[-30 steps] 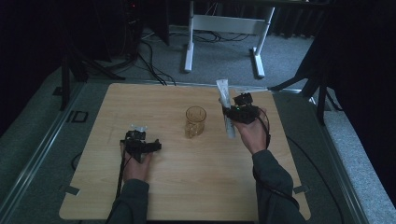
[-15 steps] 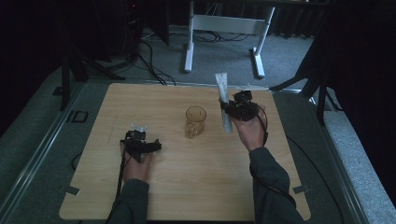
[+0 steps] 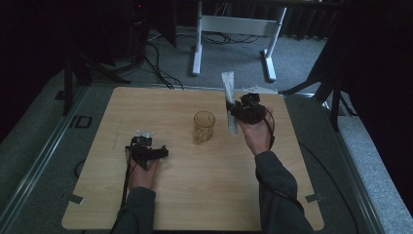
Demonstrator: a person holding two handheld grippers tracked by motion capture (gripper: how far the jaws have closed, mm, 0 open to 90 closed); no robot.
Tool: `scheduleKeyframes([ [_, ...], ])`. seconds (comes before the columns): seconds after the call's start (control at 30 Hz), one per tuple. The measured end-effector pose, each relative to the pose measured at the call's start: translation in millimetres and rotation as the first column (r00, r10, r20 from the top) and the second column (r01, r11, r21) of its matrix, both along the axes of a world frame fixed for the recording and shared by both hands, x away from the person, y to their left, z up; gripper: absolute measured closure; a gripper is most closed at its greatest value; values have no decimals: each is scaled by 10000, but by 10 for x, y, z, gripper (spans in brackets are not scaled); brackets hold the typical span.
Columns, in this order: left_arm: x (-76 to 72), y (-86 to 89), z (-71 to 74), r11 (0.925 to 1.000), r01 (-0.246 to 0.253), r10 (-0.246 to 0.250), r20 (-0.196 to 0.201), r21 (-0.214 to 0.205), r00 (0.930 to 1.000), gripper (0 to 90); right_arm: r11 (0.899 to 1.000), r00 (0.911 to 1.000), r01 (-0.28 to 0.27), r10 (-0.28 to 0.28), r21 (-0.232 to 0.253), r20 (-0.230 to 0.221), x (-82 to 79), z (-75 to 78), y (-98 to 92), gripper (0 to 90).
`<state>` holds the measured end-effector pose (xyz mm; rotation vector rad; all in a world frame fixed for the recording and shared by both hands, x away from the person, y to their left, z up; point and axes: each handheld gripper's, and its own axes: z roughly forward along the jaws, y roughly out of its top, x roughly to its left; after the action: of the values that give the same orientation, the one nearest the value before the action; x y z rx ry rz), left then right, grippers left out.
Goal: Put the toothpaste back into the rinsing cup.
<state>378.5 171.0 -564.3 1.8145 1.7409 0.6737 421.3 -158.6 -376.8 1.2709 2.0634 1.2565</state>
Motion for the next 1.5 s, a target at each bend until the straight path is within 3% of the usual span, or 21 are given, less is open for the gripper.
scheduleKeyframes([
  [0.2,0,0,0,10000,-1,1,-2,2,10000,0,10000,9998,-15,14,86,202,13,-10,34,728],
  [0.7,0,0,-1,10000,-2,2,11,-3,10000,0,9964,9993,41,-72,844,361,82,-7,58,727],
  [1.07,1,-1,0,10000,-7,7,3,6,10000,0,9950,9986,203,-249,977,457,135,-69,115,726],
  [1.2,2,-2,0,10000,-14,14,4,4,10000,0,9958,9982,148,-200,904,566,146,-75,127,726],
  [1.3,2,-2,0,10000,-13,13,2,3,10000,0,9958,9960,-74,-7,907,889,140,-71,150,726],
  [1.5,1,-2,0,10000,-10,10,3,1,10000,0,9969,9955,-128,54,780,943,170,-75,205,725],
])
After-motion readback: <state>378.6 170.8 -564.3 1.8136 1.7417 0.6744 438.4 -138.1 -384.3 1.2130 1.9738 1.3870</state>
